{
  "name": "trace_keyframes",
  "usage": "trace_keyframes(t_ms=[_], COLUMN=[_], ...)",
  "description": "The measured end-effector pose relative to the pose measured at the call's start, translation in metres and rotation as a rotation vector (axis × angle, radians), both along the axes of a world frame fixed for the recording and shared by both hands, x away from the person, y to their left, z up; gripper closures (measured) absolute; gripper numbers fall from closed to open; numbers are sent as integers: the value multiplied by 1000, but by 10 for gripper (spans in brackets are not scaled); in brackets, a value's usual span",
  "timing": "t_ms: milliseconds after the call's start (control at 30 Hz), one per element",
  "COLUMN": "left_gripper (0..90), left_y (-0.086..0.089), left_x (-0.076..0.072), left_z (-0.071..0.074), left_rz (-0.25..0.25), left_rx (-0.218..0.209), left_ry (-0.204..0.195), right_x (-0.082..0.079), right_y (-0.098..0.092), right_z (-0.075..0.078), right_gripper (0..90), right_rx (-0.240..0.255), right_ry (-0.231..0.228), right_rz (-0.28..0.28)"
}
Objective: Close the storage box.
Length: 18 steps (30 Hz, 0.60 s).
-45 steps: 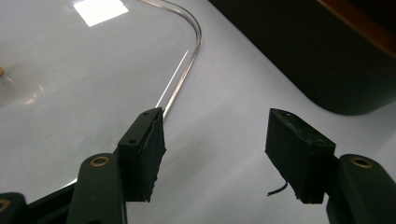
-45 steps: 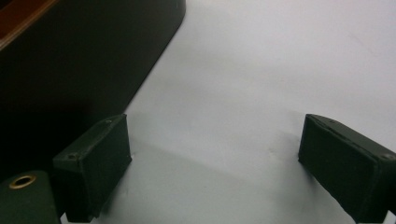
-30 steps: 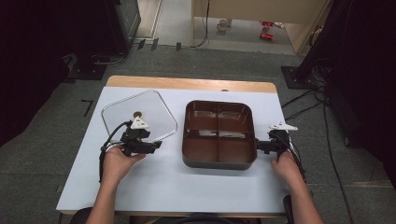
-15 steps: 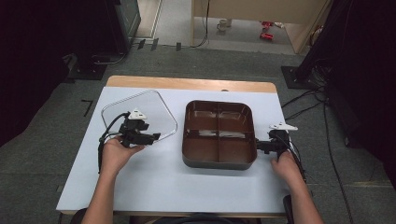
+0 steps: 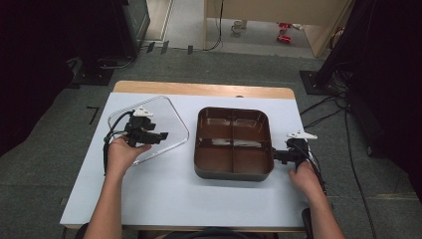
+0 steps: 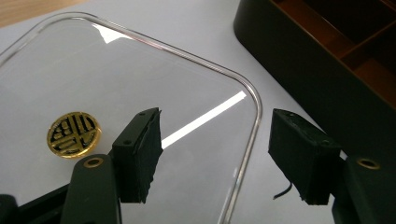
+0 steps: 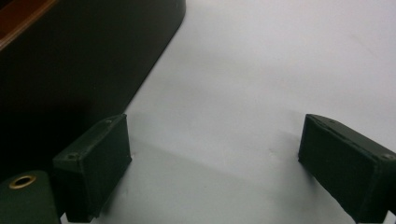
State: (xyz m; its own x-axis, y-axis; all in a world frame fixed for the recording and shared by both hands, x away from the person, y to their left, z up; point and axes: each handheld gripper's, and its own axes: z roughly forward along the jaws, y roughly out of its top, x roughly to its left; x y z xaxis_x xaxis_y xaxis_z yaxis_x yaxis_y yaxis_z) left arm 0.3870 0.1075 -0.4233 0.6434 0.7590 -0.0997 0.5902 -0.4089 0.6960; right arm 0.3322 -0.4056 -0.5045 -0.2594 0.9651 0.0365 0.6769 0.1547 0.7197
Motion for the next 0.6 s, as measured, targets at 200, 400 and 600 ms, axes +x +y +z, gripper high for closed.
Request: trace_keyframes(t_ms=[200, 400, 600], left_gripper=[347, 357, 358], left_y=[6, 12, 22], left_x=[15, 25, 37], left_z=[0, -7, -13], left_rz=[16, 43, 82], left_rx=[14, 40, 37], left_ry=[-24, -43, -42], right_x=[0, 0, 0], right_y=[0, 0, 0], right_z=[0, 0, 0], right_gripper=[87, 87, 88], right_rx=[0, 0, -1], right_ry=[0, 1, 0], right_rz=[0, -1, -1])
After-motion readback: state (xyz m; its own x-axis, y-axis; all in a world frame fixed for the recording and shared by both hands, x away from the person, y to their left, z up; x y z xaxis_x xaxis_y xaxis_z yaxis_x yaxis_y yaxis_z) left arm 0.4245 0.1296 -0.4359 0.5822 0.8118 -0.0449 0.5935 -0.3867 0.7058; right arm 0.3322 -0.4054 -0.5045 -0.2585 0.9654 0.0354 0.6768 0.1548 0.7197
